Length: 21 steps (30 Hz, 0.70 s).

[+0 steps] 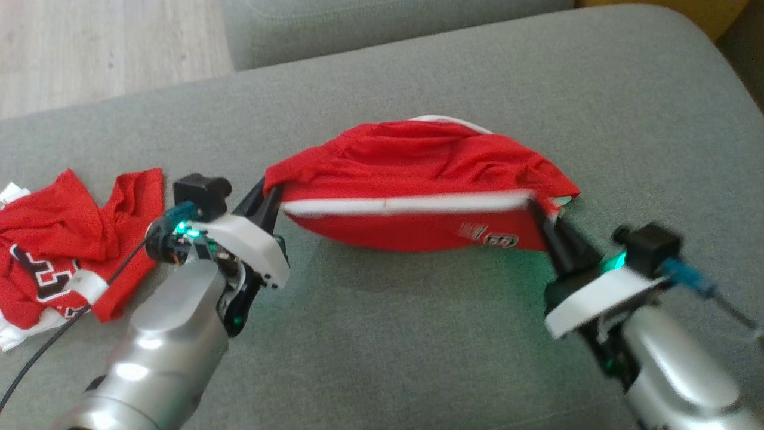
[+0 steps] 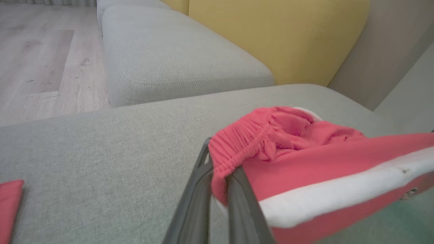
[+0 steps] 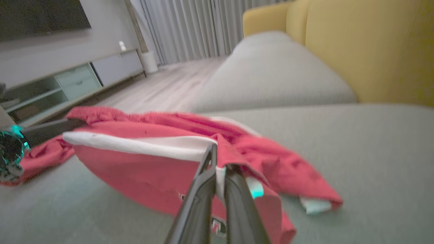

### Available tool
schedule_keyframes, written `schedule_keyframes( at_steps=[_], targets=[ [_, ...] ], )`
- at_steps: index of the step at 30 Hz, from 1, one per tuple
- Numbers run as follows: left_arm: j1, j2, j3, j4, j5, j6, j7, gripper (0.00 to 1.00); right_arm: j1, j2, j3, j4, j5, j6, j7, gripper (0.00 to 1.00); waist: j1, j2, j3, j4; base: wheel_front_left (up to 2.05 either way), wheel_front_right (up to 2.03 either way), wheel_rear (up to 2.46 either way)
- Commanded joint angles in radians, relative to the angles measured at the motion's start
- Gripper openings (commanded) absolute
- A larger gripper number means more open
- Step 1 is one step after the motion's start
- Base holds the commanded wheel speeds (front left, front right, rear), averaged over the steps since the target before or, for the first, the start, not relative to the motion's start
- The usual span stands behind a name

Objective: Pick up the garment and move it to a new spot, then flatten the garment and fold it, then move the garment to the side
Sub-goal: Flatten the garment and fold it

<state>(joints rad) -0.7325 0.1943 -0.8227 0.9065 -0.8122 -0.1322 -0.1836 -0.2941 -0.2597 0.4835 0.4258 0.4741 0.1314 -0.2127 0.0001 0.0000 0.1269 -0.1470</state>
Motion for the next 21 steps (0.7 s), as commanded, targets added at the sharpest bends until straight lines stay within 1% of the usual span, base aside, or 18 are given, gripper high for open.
schedule_keyframes(
  at_steps=[1,2,4,10,15,21],
  targets=[
    [-0.069,0.033,0.047,-0.033,-0.016,0.002,0.005,0.0,-0.041,-0.026,-0.008,-0.059,-0.004,-0.001,-0.019,0.0,-0.0001,0.0,-0.014,0.003,0.0,0.0,0.0],
    [-0.08,0.034,0.059,-0.053,-0.035,0.002,0.014,0.0,-0.069,-0.046,-0.025,-0.106,-0.012,-0.001,-0.017,0.0,-0.0001,0.0,-0.028,0.005,0.0,0.0,0.0],
    [-0.093,0.036,0.079,-0.075,-0.057,0.003,0.019,0.0,-0.101,-0.066,-0.046,-0.15,-0.022,-0.001,-0.008,0.0,-0.0001,0.0,-0.042,0.007,0.0,0.0,0.0],
    [-0.142,0.051,0.122,-0.148,-0.093,0.034,0.045,0.0,-0.218,-0.119,-0.098,-0.245,-0.044,-0.001,0.044,0.0,-0.0001,0.0,-0.079,0.025,0.0,0.0,0.0],
    [-0.173,0.063,0.185,-0.215,-0.142,0.082,0.056,0.0,-0.326,-0.142,-0.114,-0.263,-0.073,-0.001,0.077,0.0,-0.0001,0.0,-0.111,0.043,0.0,0.0,0.0],
    [-0.173,0.057,0.245,-0.303,-0.198,0.143,0.061,0.0,-0.41,-0.143,-0.141,-0.238,-0.123,-0.001,0.07,0.0,-0.0001,0.0,-0.137,0.07,0.0,0.0,0.0]
  ],
)
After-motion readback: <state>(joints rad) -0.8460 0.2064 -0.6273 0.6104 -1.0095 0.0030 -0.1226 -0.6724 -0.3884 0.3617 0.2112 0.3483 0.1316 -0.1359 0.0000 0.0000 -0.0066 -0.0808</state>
